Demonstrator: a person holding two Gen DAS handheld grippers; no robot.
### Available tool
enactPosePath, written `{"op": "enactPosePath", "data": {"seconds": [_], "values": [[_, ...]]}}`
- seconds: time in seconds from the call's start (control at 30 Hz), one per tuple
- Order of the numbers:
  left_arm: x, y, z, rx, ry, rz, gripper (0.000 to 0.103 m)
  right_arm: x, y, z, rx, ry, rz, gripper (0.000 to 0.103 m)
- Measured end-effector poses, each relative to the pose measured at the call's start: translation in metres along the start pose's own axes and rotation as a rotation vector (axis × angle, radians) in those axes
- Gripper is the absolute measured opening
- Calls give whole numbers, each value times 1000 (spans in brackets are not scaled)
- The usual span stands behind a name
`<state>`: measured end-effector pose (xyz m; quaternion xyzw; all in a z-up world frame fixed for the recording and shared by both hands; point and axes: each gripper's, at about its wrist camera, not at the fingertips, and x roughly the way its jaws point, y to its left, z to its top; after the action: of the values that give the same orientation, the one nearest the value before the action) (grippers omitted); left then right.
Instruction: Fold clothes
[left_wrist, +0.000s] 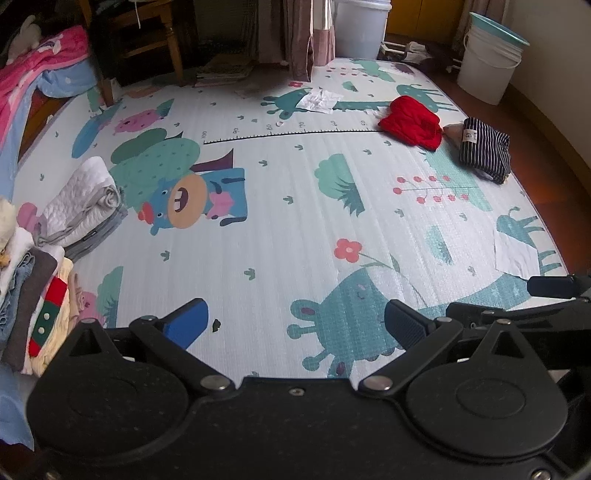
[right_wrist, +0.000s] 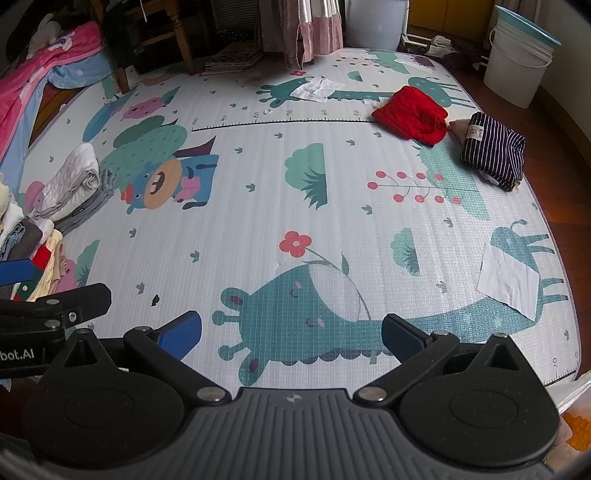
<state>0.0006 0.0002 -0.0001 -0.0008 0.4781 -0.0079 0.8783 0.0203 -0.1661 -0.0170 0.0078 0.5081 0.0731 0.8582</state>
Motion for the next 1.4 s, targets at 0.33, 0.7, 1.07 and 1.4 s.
{"op": "enactPosePath", "data": {"seconds": [0.33,0.7,1.07,1.4], "values": [[2,0,0,-10,6,-12,103,0,0,1,1,5,-2,103],[3,-1,-3,-12,12,-13,103,2,0,-2,10,5,3,103],[2,2,-3,-9,16,-15,103,2,0,-4,10,6,1,103],[2,5,-1,-12,19,-19,103,3,0,-6,12,12,1,103]]}}
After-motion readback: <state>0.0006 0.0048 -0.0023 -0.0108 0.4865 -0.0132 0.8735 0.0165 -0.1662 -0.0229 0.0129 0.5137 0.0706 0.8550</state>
